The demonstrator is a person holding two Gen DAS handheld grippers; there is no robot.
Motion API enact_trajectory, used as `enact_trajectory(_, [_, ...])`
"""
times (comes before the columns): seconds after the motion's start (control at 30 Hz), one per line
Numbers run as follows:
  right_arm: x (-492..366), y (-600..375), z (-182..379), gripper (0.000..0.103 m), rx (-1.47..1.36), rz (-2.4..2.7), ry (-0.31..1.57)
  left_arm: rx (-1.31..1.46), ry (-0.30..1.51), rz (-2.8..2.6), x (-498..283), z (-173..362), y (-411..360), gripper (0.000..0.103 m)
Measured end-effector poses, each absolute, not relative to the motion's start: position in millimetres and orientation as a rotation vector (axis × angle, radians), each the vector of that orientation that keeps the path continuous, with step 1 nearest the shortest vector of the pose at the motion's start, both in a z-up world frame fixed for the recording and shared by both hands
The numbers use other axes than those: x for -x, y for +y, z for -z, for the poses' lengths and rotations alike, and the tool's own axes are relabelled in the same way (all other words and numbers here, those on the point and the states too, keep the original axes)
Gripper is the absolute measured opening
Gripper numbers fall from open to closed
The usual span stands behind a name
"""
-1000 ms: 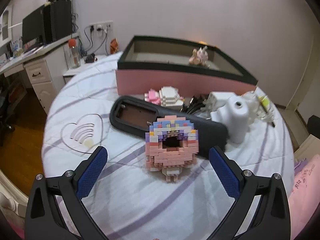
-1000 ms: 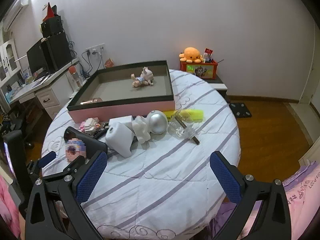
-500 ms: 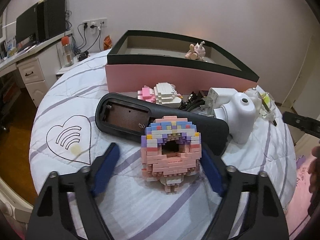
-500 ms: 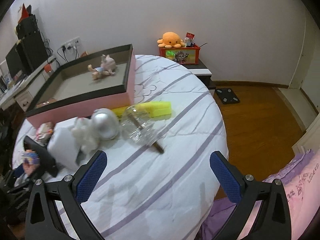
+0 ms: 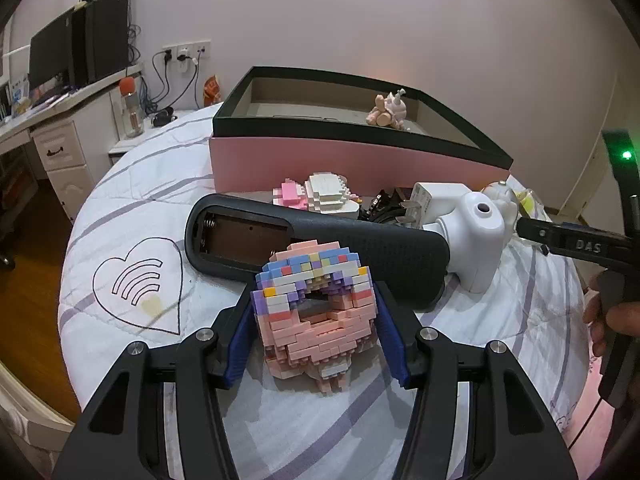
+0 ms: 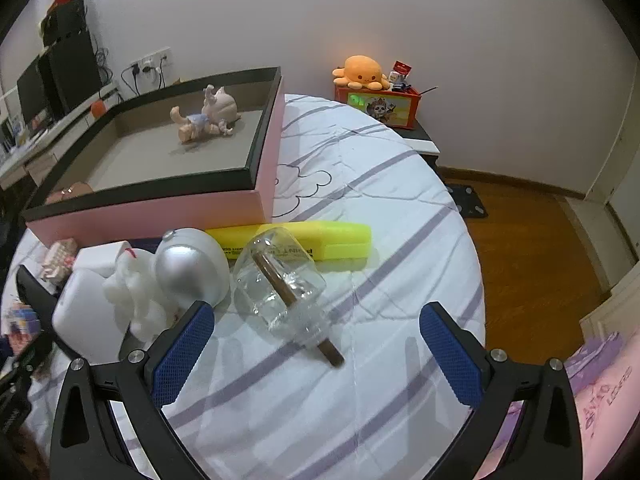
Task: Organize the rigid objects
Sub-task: 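Grasp the pink block donut with the left gripper while the right gripper grasps the clear bottle, then lower the donut and bottle into the pink box and open both grippers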
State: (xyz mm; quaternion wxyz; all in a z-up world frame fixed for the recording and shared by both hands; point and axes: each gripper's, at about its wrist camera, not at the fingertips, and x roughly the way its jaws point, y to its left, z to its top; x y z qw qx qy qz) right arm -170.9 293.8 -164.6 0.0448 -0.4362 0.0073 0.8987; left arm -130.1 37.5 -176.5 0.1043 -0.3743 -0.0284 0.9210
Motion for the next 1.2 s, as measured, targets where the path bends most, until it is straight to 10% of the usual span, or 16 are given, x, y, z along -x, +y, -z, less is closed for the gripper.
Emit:
enact_trajectory(0.53, [191, 281, 172, 0.035, 1.403, -2.812, -0.004, 1.124, -0.079, -2.73, 137, 171, 32, 0.055])
enact_trajectory(1.2, [150, 266, 132, 0.032, 1.319, -2.862, 0.032, 1.05, -0.063, -2.759, 129, 137, 26, 0.055])
